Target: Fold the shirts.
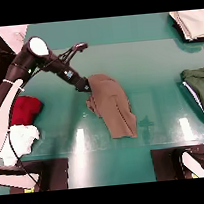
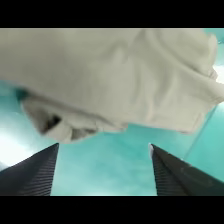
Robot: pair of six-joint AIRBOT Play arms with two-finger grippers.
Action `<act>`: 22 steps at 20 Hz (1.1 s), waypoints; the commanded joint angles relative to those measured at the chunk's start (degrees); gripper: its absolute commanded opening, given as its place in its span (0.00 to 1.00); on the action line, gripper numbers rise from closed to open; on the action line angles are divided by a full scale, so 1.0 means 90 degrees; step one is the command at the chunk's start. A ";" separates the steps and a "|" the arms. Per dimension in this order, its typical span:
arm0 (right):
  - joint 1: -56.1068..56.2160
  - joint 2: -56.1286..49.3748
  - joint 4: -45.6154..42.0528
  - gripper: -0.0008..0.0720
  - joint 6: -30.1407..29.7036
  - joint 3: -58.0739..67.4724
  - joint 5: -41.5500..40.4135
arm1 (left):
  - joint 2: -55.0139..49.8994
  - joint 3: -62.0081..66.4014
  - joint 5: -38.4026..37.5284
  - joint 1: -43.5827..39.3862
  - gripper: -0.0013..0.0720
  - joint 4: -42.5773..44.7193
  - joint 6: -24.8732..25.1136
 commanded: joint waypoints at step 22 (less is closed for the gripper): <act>0.2210 -0.1477 0.1630 0.50 0.0000 -0.1316 0.1226 | 0.0777 -0.2239 0.2191 0.0216 0.05 -0.0974 0.0238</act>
